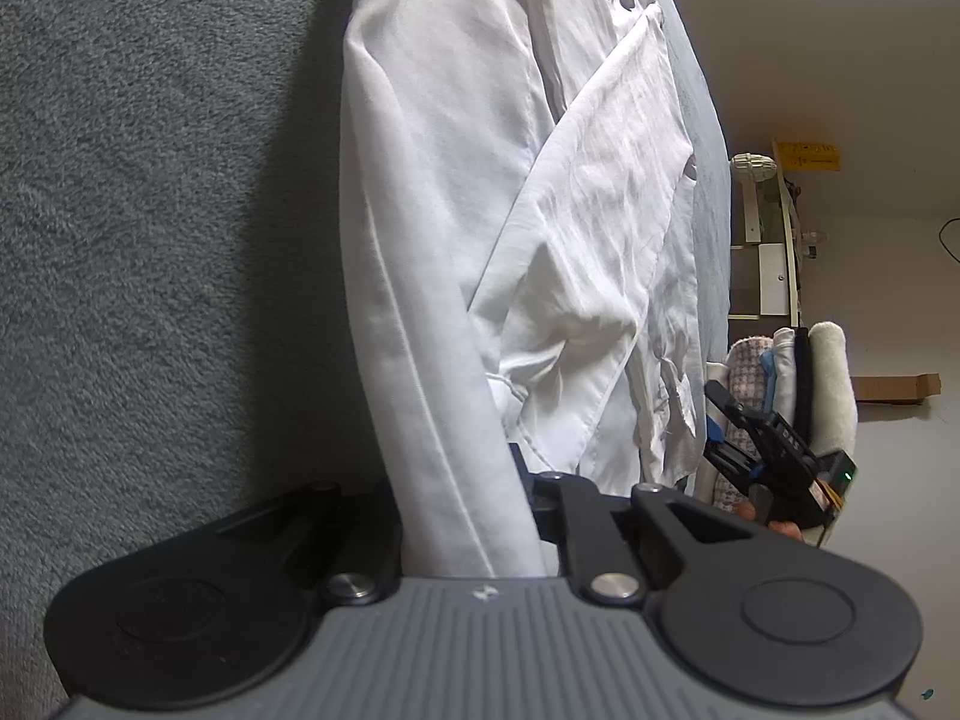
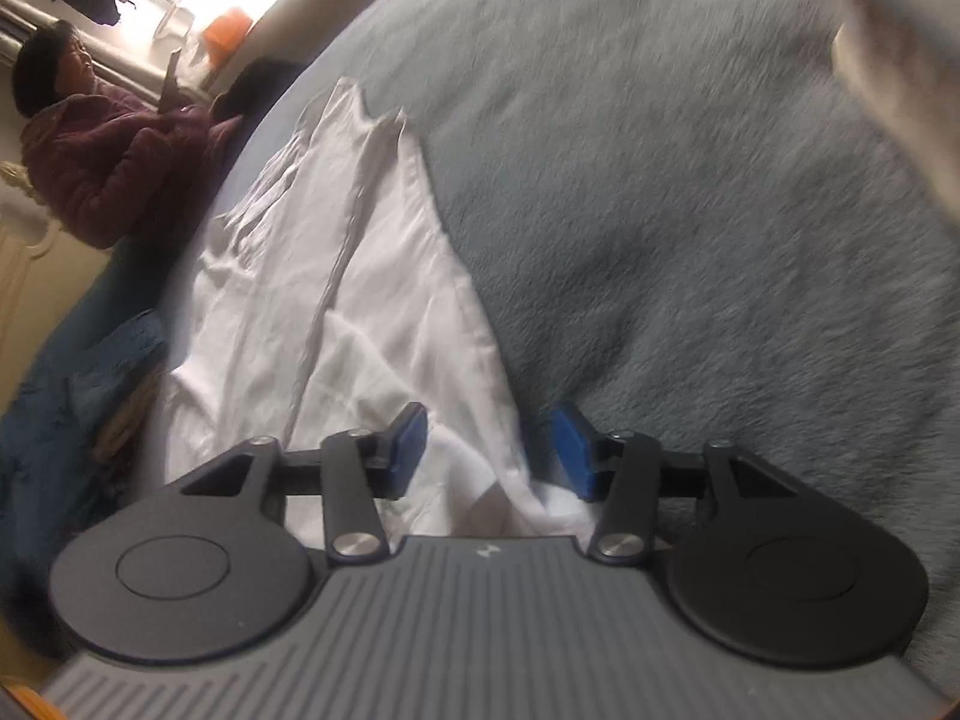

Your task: Fold clothes

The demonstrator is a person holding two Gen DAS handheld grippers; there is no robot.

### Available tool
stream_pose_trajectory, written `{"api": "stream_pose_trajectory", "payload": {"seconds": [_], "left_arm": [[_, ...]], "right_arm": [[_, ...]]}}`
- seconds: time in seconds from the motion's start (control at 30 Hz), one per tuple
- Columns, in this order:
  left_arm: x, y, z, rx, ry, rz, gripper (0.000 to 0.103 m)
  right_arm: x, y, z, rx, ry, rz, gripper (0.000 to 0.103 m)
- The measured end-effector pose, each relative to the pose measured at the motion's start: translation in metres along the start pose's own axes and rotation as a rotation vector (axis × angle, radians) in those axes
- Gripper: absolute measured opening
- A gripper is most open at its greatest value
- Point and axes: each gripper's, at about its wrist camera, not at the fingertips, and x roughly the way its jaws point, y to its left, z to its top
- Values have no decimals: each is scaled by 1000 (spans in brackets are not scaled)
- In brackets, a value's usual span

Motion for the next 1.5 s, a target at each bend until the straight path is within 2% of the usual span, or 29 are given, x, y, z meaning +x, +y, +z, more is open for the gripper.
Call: {"api": "stream_pose_trajectory", "payload": {"seconds": [0.1,0.17,0.3,0.43,0.77,0.93,1.0,1.2,1.5], "left_arm": [[-1,1,1,2,2,1,11],[1,0,1,1,1,2,11],[1,0,1,-1,-2,2,11],[0,2,0,-2,-5,2,12],[-15,19,1,-7,-3,-1,12],[-18,23,2,-15,0,-7,12],[-23,28,1,-16,1,-8,12],[-39,41,0,-17,1,-10,12],[-33,34,0,-21,-6,-5,12]], "right_arm": [[-18,26,-15,-138,-102,-73,48],[-25,47,-28,-251,-144,-68,48],[-17,86,-48,-401,-98,13,47],[8,108,-60,-493,-35,-3,42],[41,124,-79,-592,29,-67,24],[44,124,-83,-616,28,-85,5],[42,122,-82,-601,22,-77,1],[25,118,-79,-551,-22,-51,0],[-15,110,-75,-479,-113,-51,0]]}}
